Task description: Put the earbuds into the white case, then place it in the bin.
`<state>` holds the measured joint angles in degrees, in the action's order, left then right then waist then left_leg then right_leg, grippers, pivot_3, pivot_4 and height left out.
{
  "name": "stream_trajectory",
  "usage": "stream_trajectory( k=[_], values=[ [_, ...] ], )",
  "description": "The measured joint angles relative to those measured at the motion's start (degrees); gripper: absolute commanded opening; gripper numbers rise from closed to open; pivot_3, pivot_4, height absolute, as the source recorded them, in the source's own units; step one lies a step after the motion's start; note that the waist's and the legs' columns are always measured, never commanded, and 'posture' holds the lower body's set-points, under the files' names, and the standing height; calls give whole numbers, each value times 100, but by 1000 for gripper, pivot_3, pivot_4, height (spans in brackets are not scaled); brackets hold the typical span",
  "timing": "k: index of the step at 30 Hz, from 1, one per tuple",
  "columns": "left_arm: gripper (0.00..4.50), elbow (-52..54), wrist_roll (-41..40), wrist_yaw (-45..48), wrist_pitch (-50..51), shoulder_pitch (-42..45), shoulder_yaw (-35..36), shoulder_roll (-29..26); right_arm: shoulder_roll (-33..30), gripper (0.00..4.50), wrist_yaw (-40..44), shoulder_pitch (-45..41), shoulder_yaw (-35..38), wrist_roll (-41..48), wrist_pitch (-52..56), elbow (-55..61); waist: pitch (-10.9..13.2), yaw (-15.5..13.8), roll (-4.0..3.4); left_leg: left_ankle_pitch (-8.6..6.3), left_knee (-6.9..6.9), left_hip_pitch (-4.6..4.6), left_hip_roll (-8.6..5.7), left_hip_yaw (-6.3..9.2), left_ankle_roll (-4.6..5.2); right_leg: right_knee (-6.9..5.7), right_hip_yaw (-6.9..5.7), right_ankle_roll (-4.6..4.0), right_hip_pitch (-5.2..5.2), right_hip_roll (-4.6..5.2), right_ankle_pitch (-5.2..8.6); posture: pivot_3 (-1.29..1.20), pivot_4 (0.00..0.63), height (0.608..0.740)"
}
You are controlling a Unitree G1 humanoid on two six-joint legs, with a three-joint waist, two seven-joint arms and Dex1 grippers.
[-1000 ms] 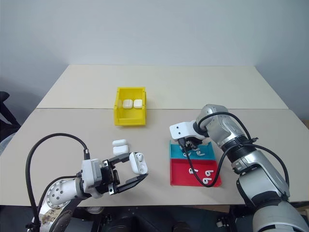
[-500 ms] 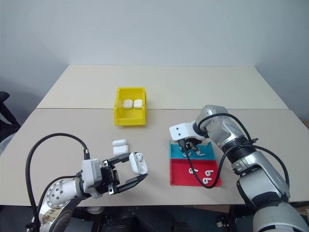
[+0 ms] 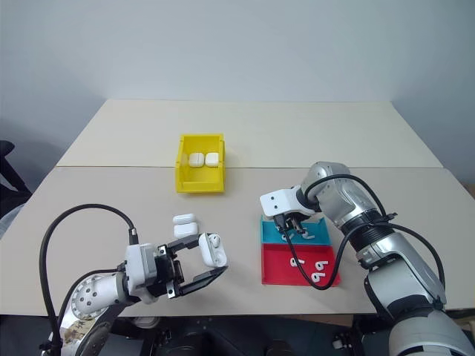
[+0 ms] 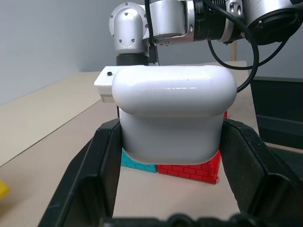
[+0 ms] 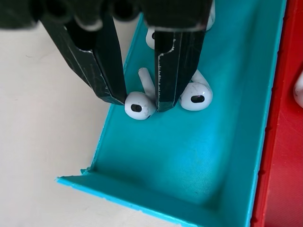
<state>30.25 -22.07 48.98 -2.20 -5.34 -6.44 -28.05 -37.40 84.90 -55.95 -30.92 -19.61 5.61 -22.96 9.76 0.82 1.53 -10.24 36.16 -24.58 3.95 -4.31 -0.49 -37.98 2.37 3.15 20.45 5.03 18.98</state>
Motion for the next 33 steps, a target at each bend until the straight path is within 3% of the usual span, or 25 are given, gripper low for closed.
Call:
stream_trajectory(
  k=[8, 15, 23, 27, 33],
  values=[
    [2775, -4, 30, 0, -6, 57, -2, 3, 0, 1130, 3, 53, 95, 123, 188, 144, 0, -1, 0, 0, 0, 0, 0, 0, 0, -2, 0, 0, 1, 0, 0, 0, 150, 740],
    [2775, -35, -228, 42, 71, 486, 0, 57, -344, 1130, -26, 276, 1530, 1386, 1748, 1843, 1, -52, -1, 0, -2, -6, -1, 10, 0, 3, -7, 0, -1, 3, 0, 0, 150, 740],
    [2775, -102, -965, 245, 598, 1243, -16, 144, -260, 1130, -785, 1068, 4325, 4265, 4612, 4229, 1, -66, -1, -1, 3, -5, -2, 19, 1, 1, -7, 0, -9, 0, 0, 0, 150, 740],
    [2775, -267, -1098, 366, 864, 1622, -55, 166, 252, 1130, -1560, 1526, 5568, 6024, 5761, 5025, -1, -51, 1, -1, 3, -4, -2, 27, 1, 1, -10, 0, -15, -5, 0, 0, 150, 740],
    [2775, -435, -1216, 503, 1155, 2171, -194, 324, 705, 1130, -2895, 2296, 6245, 8182, 6247, 5659, -1, -50, 1, -1, 4, -6, -4, 30, 2, 4, -9, 1, -15, -7, 0, 0, 150, 740]
  ],
)
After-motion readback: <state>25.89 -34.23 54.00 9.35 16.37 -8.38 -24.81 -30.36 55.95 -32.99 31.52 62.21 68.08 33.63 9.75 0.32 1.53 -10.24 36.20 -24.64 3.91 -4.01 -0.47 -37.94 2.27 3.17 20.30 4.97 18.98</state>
